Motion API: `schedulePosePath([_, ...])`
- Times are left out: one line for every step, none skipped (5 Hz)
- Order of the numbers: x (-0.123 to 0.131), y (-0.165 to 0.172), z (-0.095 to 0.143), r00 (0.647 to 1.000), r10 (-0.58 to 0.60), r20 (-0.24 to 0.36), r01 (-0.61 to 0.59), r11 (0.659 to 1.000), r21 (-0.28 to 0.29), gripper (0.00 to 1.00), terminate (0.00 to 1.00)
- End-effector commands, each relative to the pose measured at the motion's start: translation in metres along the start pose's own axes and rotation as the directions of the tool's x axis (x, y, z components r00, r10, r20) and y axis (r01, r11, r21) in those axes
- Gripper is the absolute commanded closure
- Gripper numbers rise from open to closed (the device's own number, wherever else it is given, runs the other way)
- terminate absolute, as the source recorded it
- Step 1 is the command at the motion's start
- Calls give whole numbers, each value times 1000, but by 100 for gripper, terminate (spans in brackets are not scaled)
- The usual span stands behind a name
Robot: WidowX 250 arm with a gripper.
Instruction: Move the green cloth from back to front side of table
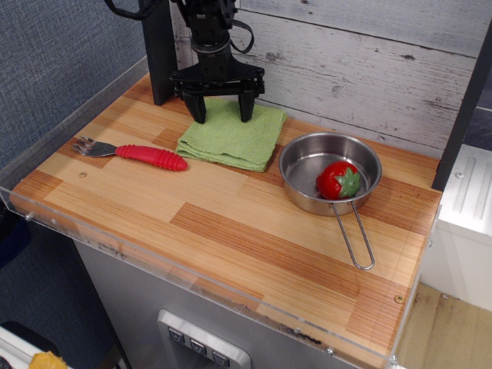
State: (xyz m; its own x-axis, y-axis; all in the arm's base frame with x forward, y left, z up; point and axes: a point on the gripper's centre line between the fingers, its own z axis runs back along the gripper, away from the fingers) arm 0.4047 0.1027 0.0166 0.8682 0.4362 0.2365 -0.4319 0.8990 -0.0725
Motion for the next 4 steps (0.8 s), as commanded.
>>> schedulePosePath([-15, -8, 9, 1000, -2, -17, 0, 998, -59, 0, 0])
schedulePosePath([-22, -16, 16, 1000, -11, -10, 10, 998, -68, 0, 0])
schedulePosePath([-35, -24, 17, 999, -39, -37, 37, 998, -54, 0, 0])
schedulePosePath([-52, -27, 16, 994, -72, -77, 70, 997, -20, 0, 0])
